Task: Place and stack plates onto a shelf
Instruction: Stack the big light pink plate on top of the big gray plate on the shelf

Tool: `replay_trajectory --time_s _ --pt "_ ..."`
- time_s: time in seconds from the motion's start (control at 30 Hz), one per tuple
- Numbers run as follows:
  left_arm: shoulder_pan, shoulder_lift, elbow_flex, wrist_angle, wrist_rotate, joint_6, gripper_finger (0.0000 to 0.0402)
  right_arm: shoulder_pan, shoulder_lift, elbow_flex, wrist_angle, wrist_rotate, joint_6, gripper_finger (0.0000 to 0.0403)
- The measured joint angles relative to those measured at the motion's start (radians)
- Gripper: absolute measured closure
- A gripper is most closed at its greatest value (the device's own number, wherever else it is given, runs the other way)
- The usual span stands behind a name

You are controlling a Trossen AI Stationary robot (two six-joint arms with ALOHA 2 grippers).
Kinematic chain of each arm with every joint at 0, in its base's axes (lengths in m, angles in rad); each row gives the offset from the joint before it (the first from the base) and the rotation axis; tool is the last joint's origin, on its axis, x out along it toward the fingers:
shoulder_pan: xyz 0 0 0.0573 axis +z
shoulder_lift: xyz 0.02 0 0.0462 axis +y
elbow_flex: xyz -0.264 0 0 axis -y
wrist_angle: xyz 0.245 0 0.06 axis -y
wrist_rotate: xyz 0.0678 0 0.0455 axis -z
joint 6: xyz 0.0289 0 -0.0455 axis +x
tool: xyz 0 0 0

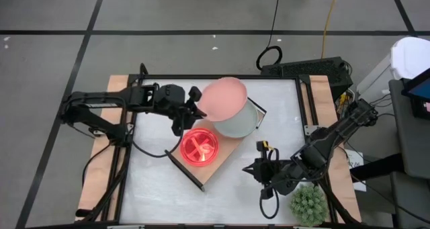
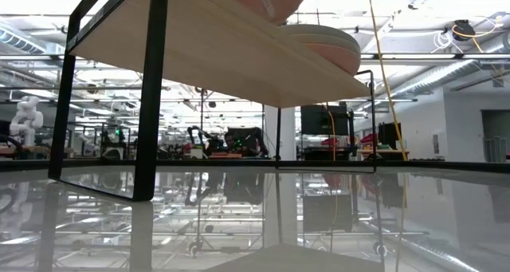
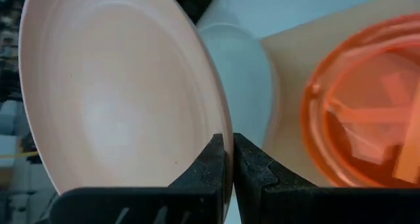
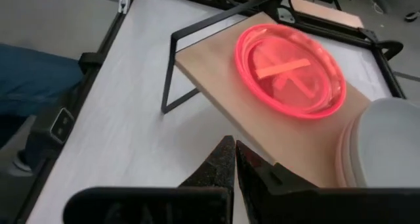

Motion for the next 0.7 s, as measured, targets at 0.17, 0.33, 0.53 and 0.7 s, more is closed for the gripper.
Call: replay_trajectory --time_s 0.17,0.33,0.53,0.7 --pt "-0.021 0.019 0.000 0.004 0.027 0.008 0.0389 0.016 -0.001 0.000 -0.036 0.000 0.046 0.0403" --pt "-0.028 0.063 0.001 0.065 0.029 0.036 0.0389 0.022 -0.005 0.000 -0.034 -0.002 0.048 0.0403" --pt "-0.027 0.137 -0.002 0.097 0.025 0.068 0.0389 0.032 -0.006 0.000 -0.036 -0.004 0.066 0.0403" --pt "-0.026 0.178 -0.002 0.143 0.025 0.099 0.0389 0.032 -0.006 0.000 -0.043 -0.004 0.070 0.0403"
